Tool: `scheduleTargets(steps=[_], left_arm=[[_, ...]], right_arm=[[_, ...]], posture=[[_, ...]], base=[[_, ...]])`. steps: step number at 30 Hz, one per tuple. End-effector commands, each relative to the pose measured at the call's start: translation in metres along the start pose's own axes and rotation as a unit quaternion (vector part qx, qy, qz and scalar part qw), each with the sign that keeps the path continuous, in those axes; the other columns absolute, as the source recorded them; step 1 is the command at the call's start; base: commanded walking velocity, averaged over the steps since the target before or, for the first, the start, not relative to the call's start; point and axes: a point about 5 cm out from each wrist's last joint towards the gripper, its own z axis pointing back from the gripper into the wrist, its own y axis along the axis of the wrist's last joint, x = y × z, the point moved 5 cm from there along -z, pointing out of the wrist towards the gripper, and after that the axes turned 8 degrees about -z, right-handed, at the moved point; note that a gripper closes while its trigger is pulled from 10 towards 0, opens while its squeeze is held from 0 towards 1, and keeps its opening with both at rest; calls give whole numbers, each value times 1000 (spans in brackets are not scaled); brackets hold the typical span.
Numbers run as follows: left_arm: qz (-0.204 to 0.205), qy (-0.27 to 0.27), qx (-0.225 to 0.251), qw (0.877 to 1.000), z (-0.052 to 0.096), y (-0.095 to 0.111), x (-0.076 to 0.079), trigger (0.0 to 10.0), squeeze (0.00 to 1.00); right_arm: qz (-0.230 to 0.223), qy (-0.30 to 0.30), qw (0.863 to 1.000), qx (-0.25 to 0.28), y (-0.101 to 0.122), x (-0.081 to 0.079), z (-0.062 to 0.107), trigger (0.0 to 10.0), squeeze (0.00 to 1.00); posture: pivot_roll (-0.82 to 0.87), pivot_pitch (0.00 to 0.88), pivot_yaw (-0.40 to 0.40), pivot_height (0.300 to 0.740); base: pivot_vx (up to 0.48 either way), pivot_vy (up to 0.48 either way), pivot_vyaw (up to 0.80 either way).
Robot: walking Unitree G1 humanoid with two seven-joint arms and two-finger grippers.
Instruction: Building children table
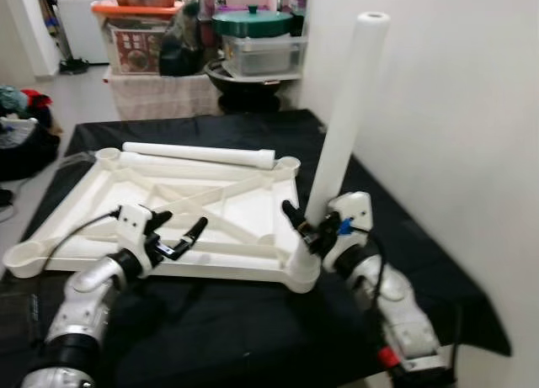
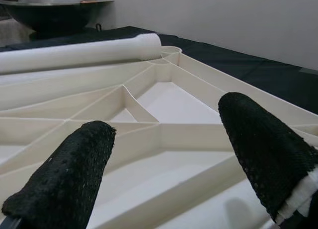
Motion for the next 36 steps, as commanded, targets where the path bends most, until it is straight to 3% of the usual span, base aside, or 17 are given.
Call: scheduleTargets(steps=[1,36], left_arm=[[0,-4,-18,1000,5,-11,3,10000,0],[0,-4,-18,1000,5,-11,3,10000,0]], right_arm=[[-78,-52,986,-139,-78,17,25,10000,0],[-78,-52,986,-139,-78,17,25,10000,0]], posture=[[24,0,-103,740],[24,0,-103,740]], base=[[0,0,0],[0,0,0]])
